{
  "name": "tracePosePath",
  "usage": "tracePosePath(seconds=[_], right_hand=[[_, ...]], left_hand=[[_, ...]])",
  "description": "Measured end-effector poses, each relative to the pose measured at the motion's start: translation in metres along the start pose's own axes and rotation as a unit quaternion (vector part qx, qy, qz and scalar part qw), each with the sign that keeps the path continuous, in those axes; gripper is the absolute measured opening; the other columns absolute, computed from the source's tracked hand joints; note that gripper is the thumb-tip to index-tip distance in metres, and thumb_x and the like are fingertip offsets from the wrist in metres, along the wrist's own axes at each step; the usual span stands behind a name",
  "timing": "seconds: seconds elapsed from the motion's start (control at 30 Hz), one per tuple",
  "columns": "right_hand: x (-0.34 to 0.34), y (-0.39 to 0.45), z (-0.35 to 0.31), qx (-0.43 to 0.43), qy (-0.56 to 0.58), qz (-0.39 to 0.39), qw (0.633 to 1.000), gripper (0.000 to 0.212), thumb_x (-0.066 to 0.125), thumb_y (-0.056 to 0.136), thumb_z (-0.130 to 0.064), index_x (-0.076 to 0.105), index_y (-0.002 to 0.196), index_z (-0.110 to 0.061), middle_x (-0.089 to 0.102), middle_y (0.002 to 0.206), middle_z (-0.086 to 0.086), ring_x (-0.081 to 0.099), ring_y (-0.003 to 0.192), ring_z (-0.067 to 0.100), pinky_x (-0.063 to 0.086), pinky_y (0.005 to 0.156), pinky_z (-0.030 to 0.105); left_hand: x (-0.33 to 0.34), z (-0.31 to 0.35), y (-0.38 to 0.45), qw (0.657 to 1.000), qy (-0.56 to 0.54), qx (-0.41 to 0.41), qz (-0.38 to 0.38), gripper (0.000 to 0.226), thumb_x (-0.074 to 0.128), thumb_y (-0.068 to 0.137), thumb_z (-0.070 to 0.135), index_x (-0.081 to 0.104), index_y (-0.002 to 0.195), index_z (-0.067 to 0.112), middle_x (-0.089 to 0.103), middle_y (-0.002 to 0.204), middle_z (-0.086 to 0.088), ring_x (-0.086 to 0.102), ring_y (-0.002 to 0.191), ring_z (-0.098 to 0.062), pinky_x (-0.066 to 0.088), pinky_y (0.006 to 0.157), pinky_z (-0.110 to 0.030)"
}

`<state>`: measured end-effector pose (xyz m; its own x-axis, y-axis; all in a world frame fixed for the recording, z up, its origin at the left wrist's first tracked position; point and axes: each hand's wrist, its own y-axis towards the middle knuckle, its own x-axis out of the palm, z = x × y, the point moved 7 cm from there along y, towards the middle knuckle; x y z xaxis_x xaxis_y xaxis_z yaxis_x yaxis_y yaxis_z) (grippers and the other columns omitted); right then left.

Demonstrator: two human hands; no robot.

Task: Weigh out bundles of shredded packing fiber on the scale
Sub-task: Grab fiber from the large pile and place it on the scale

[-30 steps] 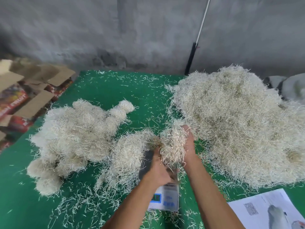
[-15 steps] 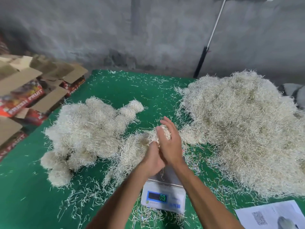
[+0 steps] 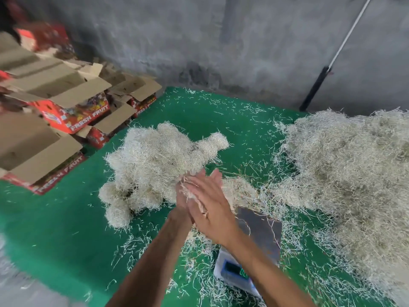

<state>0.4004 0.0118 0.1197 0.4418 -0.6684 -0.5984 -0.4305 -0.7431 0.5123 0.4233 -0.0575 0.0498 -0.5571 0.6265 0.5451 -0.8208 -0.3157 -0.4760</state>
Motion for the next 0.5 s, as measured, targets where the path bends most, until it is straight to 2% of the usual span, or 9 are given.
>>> tracePosePath(seconds=[0.03,0.07,0.13,0.2,0.23,0.3,0.37,0.43,0.5], right_hand=[[0.009,0.008,-0.001,0.011,0.006,0.001,1.000,0.044,0.044,0.111,-0.042,0.050,0.151,-0.025,0.045,0.160,-0.008,0.038,0.149,0.009,0.032,0.123,0.047],[0.012,0.015,0.005,0.047,0.005,0.004,0.999,0.045,0.041,0.111,-0.046,0.050,0.151,-0.026,0.045,0.160,-0.009,0.039,0.148,0.006,0.034,0.123,0.047],[0.016,0.026,0.016,0.079,-0.022,-0.005,0.997,0.048,0.039,0.109,-0.052,0.055,0.146,-0.026,0.048,0.157,-0.007,0.042,0.145,0.008,0.035,0.121,0.049],[0.041,0.025,0.011,0.042,-0.050,-0.039,0.997,0.045,0.044,0.107,-0.050,0.063,0.137,-0.022,0.053,0.152,-0.001,0.046,0.141,0.014,0.036,0.119,0.049],[0.061,0.022,0.005,0.030,-0.060,-0.064,0.996,0.042,0.048,0.106,-0.046,0.064,0.135,-0.020,0.054,0.150,0.001,0.047,0.139,0.017,0.038,0.118,0.047],[0.102,0.017,0.000,0.044,-0.075,-0.124,0.989,0.039,0.051,0.106,-0.040,0.056,0.141,-0.023,0.052,0.146,0.004,0.055,0.128,0.019,0.050,0.108,0.039],[0.135,0.018,0.003,0.064,-0.104,-0.186,0.975,0.038,0.046,0.109,-0.034,0.048,0.145,-0.021,0.057,0.137,0.008,0.065,0.105,0.017,0.061,0.085,0.032],[0.150,0.034,-0.005,0.059,-0.091,-0.188,0.976,0.036,0.039,0.111,-0.028,0.052,0.140,-0.013,0.062,0.127,0.016,0.068,0.089,0.021,0.060,0.071,0.026],[0.161,0.056,-0.017,0.041,-0.022,-0.166,0.985,0.034,0.044,0.109,-0.026,0.056,0.137,-0.010,0.060,0.126,0.024,0.069,0.091,0.025,0.058,0.075,0.023]], left_hand=[[-0.011,-0.002,-0.008,0.998,0.047,0.014,0.027,0.028,0.044,0.103,0.024,0.052,0.130,0.028,0.042,0.152,-0.020,0.057,0.115,0.001,0.028,0.103,-0.002],[-0.021,-0.007,-0.006,0.993,0.109,0.023,0.027,0.043,0.049,0.098,0.023,0.045,0.142,0.021,0.038,0.154,-0.019,0.054,0.122,-0.008,0.021,0.105,-0.001],[-0.029,-0.005,-0.007,0.998,0.063,-0.030,-0.005,0.049,0.044,0.098,0.036,0.045,0.141,0.014,0.047,0.143,-0.018,0.055,0.124,-0.022,0.033,0.110,-0.020],[-0.038,0.026,-0.017,1.000,0.009,0.019,0.003,0.051,0.032,0.102,0.053,0.060,0.123,0.016,0.058,0.127,-0.011,0.067,0.108,-0.020,0.046,0.104,-0.030],[-0.059,0.029,-0.012,0.997,-0.071,0.002,0.041,0.066,0.030,0.100,0.063,0.064,0.123,0.011,0.061,0.128,-0.016,0.066,0.111,-0.028,0.044,0.109,-0.040],[-0.091,0.037,-0.008,0.994,-0.083,0.014,0.071,0.085,0.028,0.094,0.076,0.061,0.132,0.007,0.062,0.133,-0.022,0.056,0.126,-0.040,0.033,0.114,-0.056],[-0.119,0.044,-0.016,0.991,-0.041,0.019,0.128,0.071,0.026,0.101,0.066,0.061,0.128,0.010,0.066,0.127,-0.020,0.054,0.128,-0.040,0.034,0.114,-0.058],[-0.148,0.062,-0.025,0.979,0.023,0.044,0.197,0.047,0.028,0.109,0.045,0.063,0.115,0.013,0.068,0.122,-0.014,0.055,0.124,-0.043,0.033,0.116,-0.055],[-0.181,0.076,-0.030,0.962,0.004,0.070,0.266,0.042,0.032,0.108,0.041,0.064,0.108,0.015,0.068,0.122,-0.013,0.062,0.113,-0.039,0.035,0.114,-0.052]])
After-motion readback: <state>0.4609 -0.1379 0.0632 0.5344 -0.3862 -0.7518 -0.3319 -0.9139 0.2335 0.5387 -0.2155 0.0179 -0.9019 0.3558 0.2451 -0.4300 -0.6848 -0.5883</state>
